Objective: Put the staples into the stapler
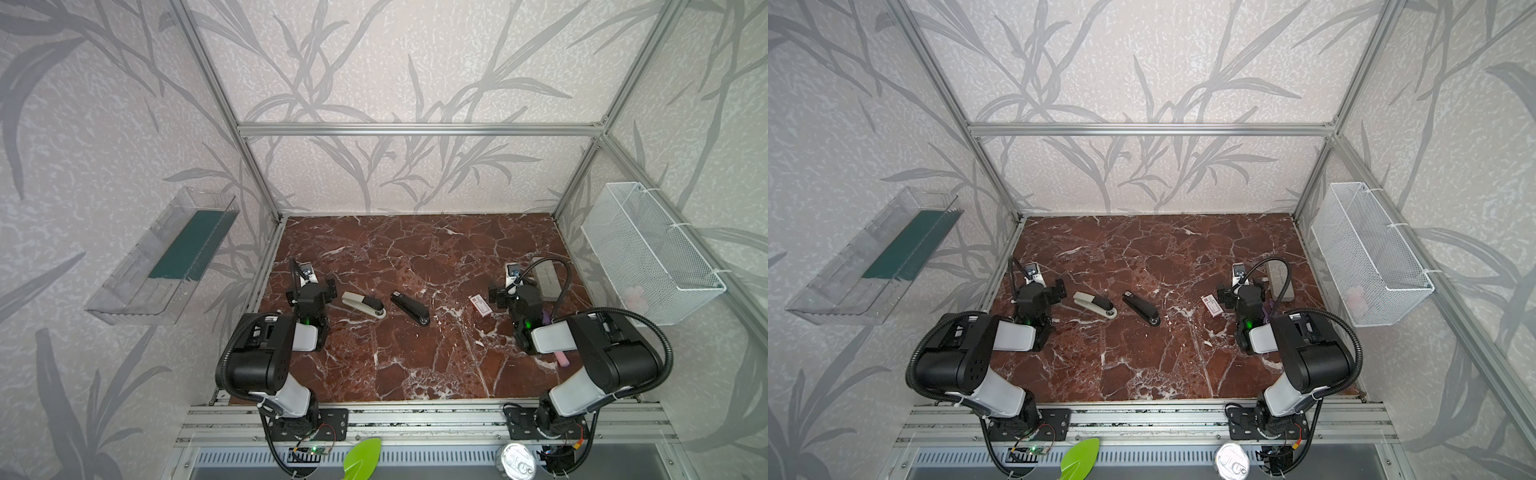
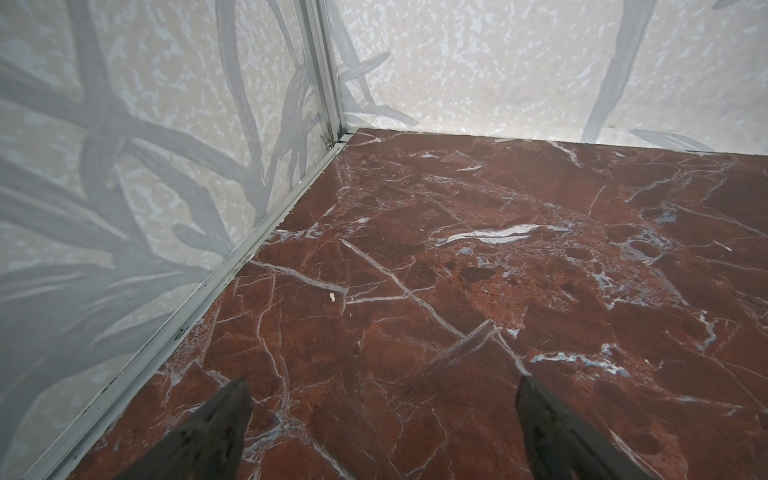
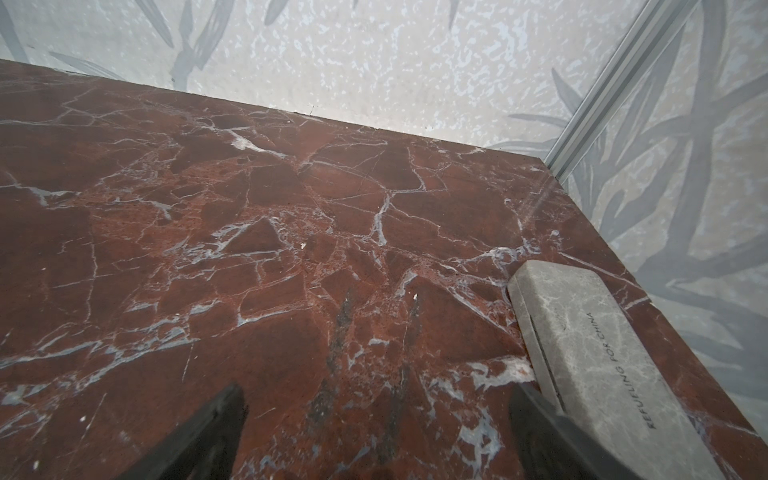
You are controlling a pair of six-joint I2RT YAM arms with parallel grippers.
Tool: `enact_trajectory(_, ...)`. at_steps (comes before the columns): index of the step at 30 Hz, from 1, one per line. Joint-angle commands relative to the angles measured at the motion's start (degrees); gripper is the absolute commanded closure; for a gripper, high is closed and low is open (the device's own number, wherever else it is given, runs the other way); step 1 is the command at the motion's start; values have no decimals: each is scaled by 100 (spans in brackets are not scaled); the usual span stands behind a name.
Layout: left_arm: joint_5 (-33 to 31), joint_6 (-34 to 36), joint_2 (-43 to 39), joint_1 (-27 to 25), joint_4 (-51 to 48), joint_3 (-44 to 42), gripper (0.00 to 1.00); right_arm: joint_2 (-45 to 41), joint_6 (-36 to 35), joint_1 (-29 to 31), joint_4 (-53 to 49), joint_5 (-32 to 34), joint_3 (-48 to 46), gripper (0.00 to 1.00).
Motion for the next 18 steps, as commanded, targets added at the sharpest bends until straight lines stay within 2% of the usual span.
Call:
enact_trajectory(1, 39, -13, -34, -5, -17, 89, 1, -18, -12, -15, 92, 8, 97, 1)
enact_trajectory(5, 182, -132, -79, 108, -93, 88, 1, -52, 54, -86, -51, -67, 151, 1)
enact_trajectory(6, 121, -156, -179, 127, -125, 82, 1, -162, 9, 4, -77, 139, 137, 1)
enact_trajectory(9, -74, -257, -810, 128, -1140, 322, 1, -759, -250, 288, -218, 495, -21, 1)
enact_trajectory(12, -322, -228, -1203, 72, -2134, 738, 1, -1554, -348, 605, -1450, 664, 254, 1)
enact_trajectory(16, -472, -939, -1768, 57, -3181, 1225, 1, -2479, 828, 553, -2804, 500, 615, 1)
enact_trajectory(18, -417, -2023, -2097, 117, -3968, 1452, 1, -3170, 2570, 297, -4180, 359, 885, 1)
